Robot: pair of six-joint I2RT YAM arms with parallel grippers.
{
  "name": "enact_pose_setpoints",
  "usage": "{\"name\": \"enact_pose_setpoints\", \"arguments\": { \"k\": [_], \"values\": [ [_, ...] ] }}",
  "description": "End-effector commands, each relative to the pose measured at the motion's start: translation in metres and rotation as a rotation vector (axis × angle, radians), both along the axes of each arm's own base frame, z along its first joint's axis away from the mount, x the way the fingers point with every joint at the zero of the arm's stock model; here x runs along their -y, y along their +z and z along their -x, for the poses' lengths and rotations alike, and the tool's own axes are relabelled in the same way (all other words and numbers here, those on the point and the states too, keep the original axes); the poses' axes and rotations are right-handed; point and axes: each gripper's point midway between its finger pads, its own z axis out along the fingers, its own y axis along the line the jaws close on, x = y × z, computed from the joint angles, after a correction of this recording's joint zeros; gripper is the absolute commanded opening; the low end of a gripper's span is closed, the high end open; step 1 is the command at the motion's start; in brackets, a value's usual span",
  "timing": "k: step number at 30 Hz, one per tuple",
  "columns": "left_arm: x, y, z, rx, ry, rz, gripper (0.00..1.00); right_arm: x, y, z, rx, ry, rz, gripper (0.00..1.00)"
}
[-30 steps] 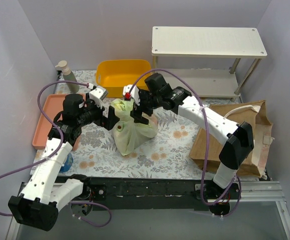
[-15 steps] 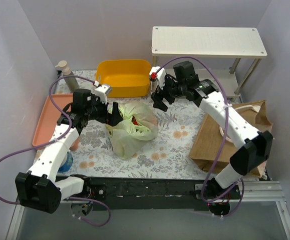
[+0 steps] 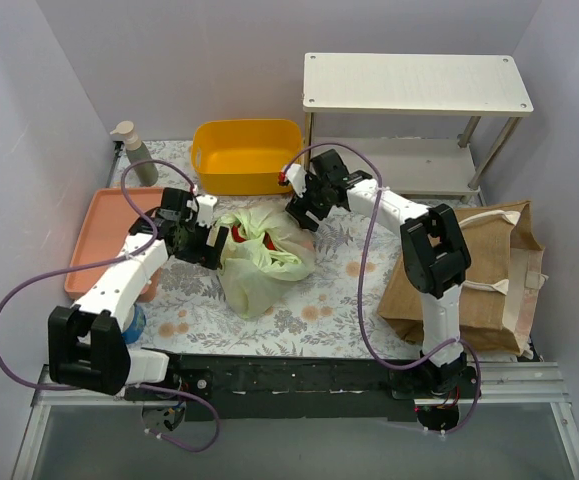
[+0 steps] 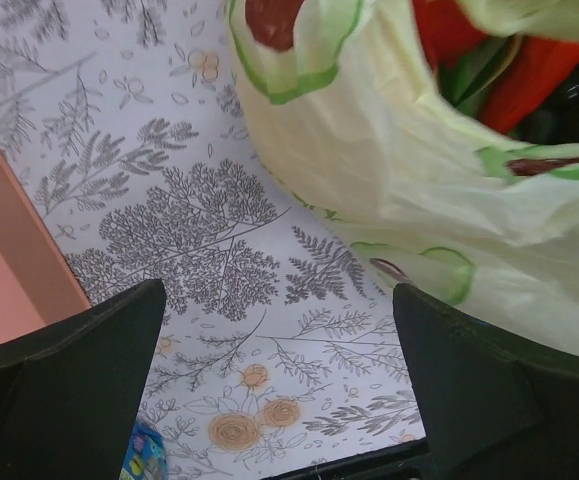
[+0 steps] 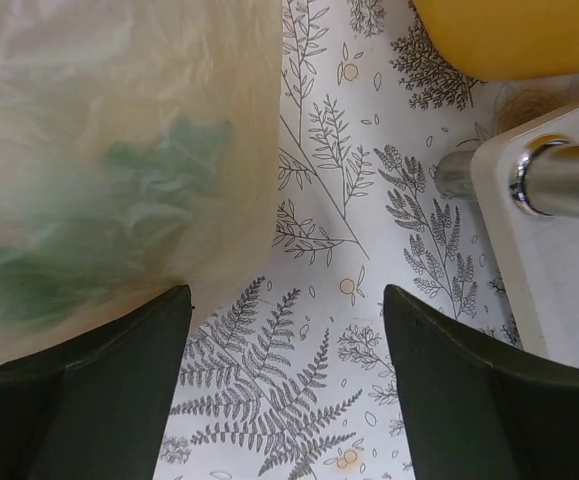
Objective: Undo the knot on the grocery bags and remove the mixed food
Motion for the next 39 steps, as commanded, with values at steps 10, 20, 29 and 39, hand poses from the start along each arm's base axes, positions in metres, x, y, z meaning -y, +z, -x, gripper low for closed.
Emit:
{"name": "enact_pose_setpoints", "arguments": {
  "k": [10,20,29,39],
  "values": [
    [0.071,-0.050,-0.060,0.112,-0.320,-0.043,0.98,-0.020,-0.024,0.133,-0.038,0.279,0.019,0.78],
    [0.099,-0.035,-0.067,0.118,-0.295,0.043,0.98,0.052,-0.003,0.181,-0.087,0.253,0.081,0.78],
    [0.093,0.080,-0.037,0.280,-0.442,0.198,0.98,0.060,0.116,0.145,-0.054,0.279,-0.082,0.81],
    [0.166,0.088,0.022,0.193,-0.718,0.479,0.98,0.007,0.149,0.103,0.030,0.319,-0.182,0.81]
  ]
}}
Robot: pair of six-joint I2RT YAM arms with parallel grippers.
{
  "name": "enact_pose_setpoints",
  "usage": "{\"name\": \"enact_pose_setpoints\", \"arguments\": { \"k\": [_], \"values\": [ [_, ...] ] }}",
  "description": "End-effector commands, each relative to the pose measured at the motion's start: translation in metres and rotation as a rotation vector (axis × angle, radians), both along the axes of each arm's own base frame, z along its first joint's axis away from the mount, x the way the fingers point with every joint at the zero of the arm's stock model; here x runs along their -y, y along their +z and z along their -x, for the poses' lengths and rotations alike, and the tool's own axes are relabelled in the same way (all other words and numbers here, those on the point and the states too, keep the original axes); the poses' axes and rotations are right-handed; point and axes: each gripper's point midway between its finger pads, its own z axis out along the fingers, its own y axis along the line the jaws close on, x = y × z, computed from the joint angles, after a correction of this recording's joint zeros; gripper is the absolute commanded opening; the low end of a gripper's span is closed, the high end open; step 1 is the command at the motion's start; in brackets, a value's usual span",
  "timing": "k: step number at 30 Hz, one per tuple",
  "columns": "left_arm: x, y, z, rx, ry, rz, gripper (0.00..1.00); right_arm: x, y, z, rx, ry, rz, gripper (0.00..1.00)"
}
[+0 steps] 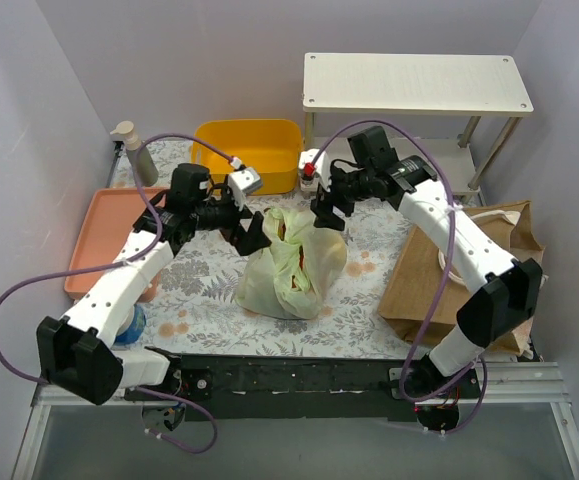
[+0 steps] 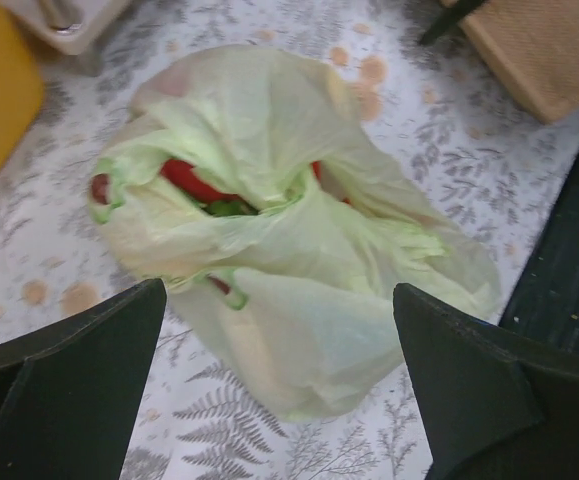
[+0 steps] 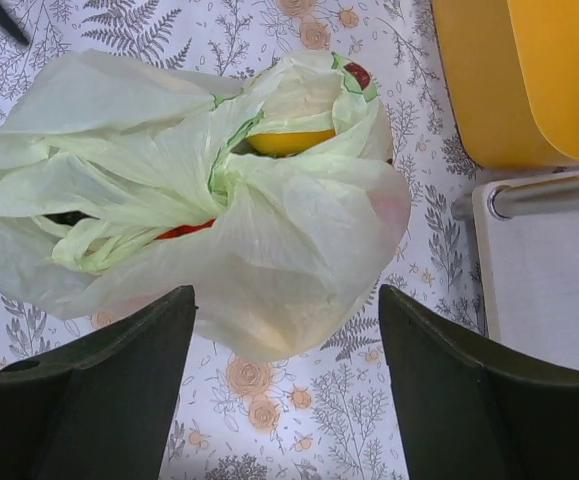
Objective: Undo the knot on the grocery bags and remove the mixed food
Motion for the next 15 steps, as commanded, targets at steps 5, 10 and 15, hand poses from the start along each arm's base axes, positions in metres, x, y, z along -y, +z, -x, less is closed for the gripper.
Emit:
{"name": "enact_pose_setpoints", "arguments": {
  "k": [5,10,15],
  "values": [
    [0.039,-0.049,0.023,-0.135,-0.115,-0.008,0.98,-0.046,-0.042,-0.024,-0.089,0.047,0.029,0.82],
    [0.024,-0.076,0.021,-0.117,-0.054,-0.098,0.98,-0.052,-0.075,-0.024,-0.149,0.052,0.079,0.83],
    [0.005,-0.097,0.022,-0.081,-0.013,-0.183,0.70,-0.034,-0.116,-0.038,-0.153,-0.091,0.177,0.59]
  ]
}}
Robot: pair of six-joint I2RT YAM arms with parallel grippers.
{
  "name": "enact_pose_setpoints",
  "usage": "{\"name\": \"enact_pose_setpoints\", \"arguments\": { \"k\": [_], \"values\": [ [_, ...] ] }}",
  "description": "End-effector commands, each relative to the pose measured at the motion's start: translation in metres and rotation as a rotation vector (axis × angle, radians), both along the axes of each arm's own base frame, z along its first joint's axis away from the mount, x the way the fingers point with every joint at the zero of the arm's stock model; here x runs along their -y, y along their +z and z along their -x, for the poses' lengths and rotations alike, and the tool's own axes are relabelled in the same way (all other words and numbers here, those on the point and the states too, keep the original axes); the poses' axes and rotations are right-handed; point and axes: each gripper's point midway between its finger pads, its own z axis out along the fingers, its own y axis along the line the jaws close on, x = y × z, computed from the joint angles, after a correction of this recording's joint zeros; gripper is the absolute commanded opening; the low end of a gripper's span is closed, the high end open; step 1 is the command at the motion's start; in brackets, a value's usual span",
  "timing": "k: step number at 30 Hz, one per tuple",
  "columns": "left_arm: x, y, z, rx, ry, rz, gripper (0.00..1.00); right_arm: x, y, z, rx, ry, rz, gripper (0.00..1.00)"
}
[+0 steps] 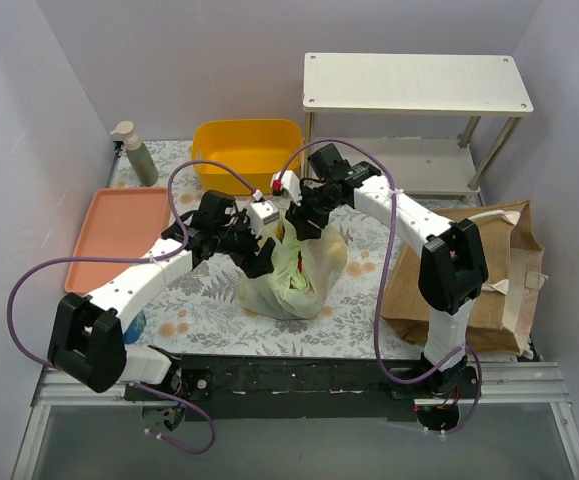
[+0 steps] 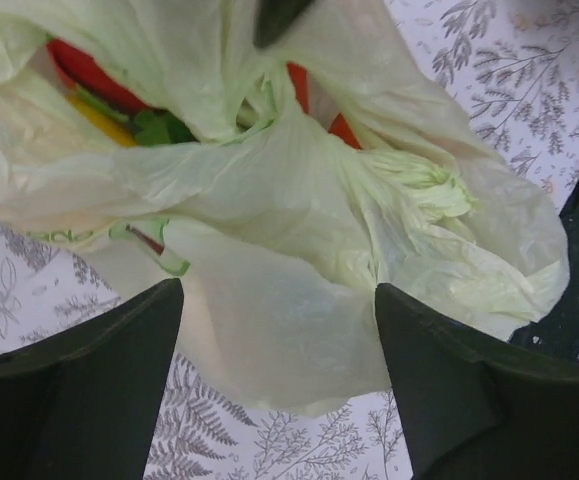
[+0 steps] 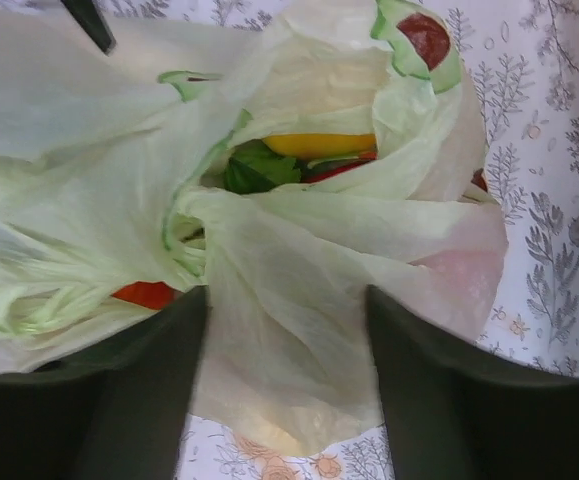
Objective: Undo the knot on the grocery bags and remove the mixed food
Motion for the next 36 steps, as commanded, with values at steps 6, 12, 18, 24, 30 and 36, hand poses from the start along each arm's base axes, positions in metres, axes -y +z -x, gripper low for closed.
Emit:
{"name": "enact_pose_setpoints", "arguments": {
  "k": [6,12,18,24,30,36],
  "values": [
    [-0.029,-0.028,0.006,0.072,0.020,-0.125,0.00,0.045,-0.002,-0.010,0.019,-0.210,0.040,0.10],
    [-0.068,0.001,-0.046,0.288,0.169,-0.188,0.00,0.110,0.010,0.022,-0.071,-0.377,-0.023,0.01],
    [-0.099,0.050,-0.086,0.457,0.270,-0.157,0.00,0.134,0.024,0.053,-0.130,-0.417,-0.122,0.01],
    [-0.060,0.094,-0.048,0.394,0.081,0.060,0.77,0.122,0.109,0.024,0.142,-0.286,-0.206,0.50],
    [-0.024,0.129,-0.042,0.284,0.000,0.243,0.84,0.077,0.138,0.024,0.377,-0.050,-0.203,0.54],
    [-0.001,0.105,-0.026,0.200,-0.079,0.249,0.84,0.035,0.079,0.047,0.393,0.154,-0.072,0.56]
  ]
}}
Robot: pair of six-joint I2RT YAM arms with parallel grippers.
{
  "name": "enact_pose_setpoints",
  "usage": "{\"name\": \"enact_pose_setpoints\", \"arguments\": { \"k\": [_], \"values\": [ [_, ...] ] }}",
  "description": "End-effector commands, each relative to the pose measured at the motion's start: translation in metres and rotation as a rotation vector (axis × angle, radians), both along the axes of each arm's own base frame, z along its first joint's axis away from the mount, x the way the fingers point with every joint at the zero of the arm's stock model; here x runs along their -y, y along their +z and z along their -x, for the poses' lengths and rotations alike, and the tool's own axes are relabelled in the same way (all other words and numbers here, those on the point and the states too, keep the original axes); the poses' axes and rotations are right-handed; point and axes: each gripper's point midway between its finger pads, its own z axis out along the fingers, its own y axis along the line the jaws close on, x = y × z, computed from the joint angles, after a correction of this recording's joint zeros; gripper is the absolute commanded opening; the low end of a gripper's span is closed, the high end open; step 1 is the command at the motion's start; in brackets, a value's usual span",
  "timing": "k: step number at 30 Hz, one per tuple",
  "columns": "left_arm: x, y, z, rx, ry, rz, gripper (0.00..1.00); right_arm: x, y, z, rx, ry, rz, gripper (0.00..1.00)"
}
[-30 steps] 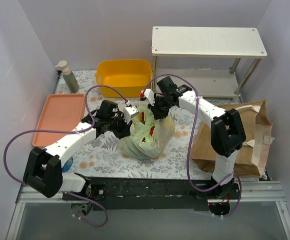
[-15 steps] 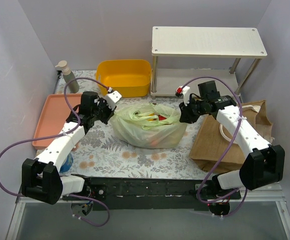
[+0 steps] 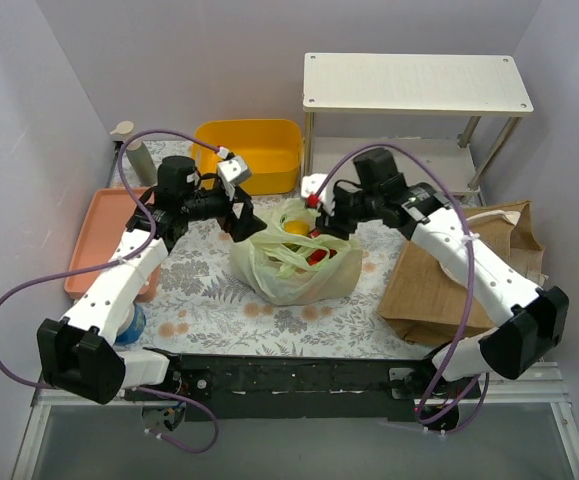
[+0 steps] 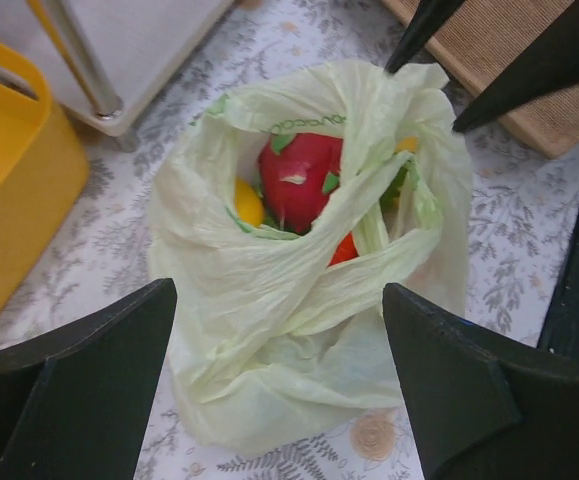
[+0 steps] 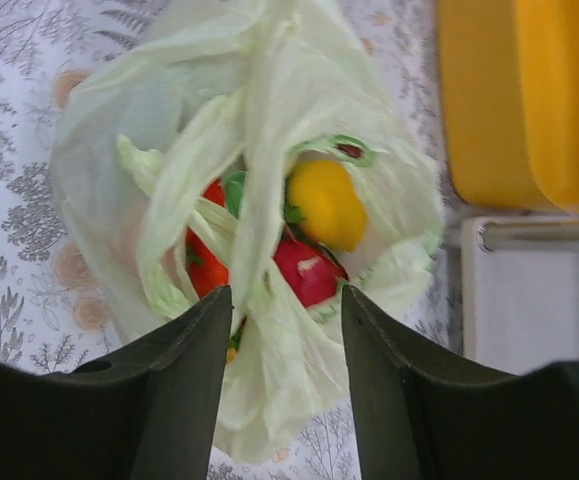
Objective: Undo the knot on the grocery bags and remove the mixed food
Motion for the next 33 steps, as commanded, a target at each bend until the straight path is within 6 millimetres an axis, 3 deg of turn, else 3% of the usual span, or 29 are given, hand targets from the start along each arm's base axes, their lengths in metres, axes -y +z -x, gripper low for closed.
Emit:
{"name": "enact_pose_setpoints", "arguments": {
  "k": [1,6,8,14,17,20,24,27,29,31,33],
  "values": [
    [0.021,-0.021,0.024,-0.098,-0.102,0.010,0.84,-0.020,-0.048,-0.002,0.036,0.086,0.136,0.56],
    [0.026,-0.039,0.033,-0.085,-0.132,-0.018,0.84,-0.011,-0.082,-0.021,0.064,0.069,0.260,0.57],
    [0.035,-0.047,0.038,-0.074,-0.162,-0.029,0.84,-0.006,-0.087,-0.024,0.079,0.066,0.290,0.57],
    [0.065,-0.078,0.043,-0.046,-0.228,-0.047,0.85,-0.006,-0.075,-0.006,0.037,0.136,0.266,0.59],
    [0.077,-0.090,0.032,-0.003,-0.196,-0.057,0.84,-0.002,-0.065,0.002,0.026,0.152,0.263,0.59],
    [0.081,-0.092,0.008,0.116,-0.098,-0.078,0.82,0.003,-0.060,0.005,0.027,0.148,0.264,0.60],
    [0.077,-0.097,-0.010,0.182,-0.051,-0.128,0.67,0.011,-0.059,0.002,0.010,0.122,0.258,0.60],
    [0.072,-0.092,-0.010,0.179,-0.043,-0.147,0.44,0.009,-0.055,-0.001,0.019,0.121,0.249,0.60],
    [0.068,-0.076,-0.006,0.196,-0.040,-0.123,0.20,0.008,-0.054,-0.003,0.035,0.129,0.246,0.60],
    [0.062,-0.076,0.003,0.167,-0.040,-0.132,0.01,0.005,-0.052,-0.005,0.058,0.150,0.243,0.60],
    [0.056,-0.064,0.011,0.183,-0.027,-0.120,0.00,0.002,-0.054,-0.007,0.082,0.183,0.248,0.61]
  ]
}}
